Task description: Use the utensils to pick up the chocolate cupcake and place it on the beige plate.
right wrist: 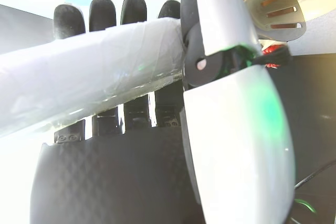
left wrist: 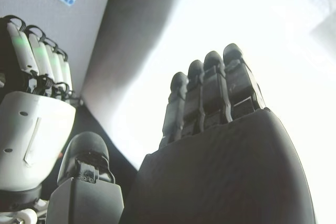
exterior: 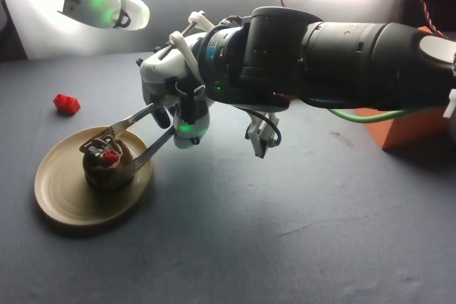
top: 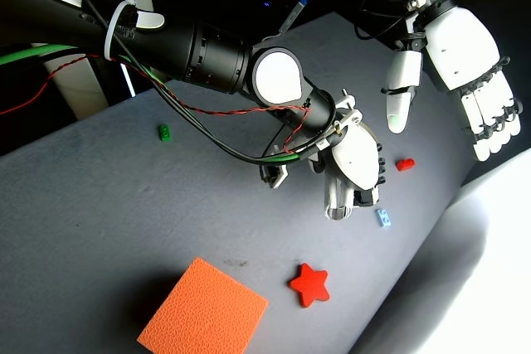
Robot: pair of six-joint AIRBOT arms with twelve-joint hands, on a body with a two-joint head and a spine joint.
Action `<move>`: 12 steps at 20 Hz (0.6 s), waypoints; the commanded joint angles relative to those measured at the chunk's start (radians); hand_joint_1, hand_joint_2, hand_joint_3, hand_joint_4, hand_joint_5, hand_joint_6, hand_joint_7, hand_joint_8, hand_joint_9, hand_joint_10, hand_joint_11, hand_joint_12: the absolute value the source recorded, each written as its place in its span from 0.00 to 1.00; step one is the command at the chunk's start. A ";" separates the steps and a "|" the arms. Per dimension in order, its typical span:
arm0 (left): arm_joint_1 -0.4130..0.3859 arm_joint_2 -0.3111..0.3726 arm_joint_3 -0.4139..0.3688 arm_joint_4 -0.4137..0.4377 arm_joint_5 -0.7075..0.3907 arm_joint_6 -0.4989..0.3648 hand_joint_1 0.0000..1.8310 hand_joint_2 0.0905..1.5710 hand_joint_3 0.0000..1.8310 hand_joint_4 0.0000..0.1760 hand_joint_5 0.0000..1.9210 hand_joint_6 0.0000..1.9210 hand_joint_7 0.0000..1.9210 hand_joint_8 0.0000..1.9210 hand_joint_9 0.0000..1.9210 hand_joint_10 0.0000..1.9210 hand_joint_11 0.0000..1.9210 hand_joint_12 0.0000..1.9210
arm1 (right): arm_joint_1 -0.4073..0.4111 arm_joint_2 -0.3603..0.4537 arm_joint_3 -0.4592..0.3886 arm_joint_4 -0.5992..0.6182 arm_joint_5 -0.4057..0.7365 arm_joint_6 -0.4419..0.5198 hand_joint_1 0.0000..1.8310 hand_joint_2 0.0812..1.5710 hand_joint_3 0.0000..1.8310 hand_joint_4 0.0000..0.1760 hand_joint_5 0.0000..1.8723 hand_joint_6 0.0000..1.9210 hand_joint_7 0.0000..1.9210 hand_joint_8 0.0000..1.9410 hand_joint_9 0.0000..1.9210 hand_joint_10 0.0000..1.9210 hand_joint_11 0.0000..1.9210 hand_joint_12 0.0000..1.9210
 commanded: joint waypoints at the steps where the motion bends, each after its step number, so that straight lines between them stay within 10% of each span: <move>1: -0.014 0.006 0.004 0.056 -0.019 0.002 0.00 0.72 0.00 0.00 0.04 0.00 0.05 0.00 0.04 0.00 0.00 0.03 | 0.005 0.005 0.002 -0.022 0.080 0.003 0.61 0.73 0.00 0.00 0.45 0.61 0.30 0.55 0.28 0.65 0.26 0.79; 5: -0.016 0.006 0.004 0.056 -0.020 0.002 0.00 0.72 0.00 0.00 0.05 0.00 0.05 0.00 0.04 0.00 0.01 0.04 | 0.005 0.005 0.002 -0.022 0.080 0.003 0.62 0.64 0.00 0.00 0.37 0.32 0.30 0.55 0.27 0.66 0.24 0.81; 12: -0.014 0.005 0.006 0.059 -0.029 0.002 0.00 0.72 0.00 0.00 0.05 0.00 0.05 0.00 0.04 0.00 0.00 0.05 | 0.005 0.005 0.002 -0.022 0.079 0.003 0.60 0.66 0.00 0.00 0.36 0.30 0.27 0.59 0.24 0.68 0.23 0.79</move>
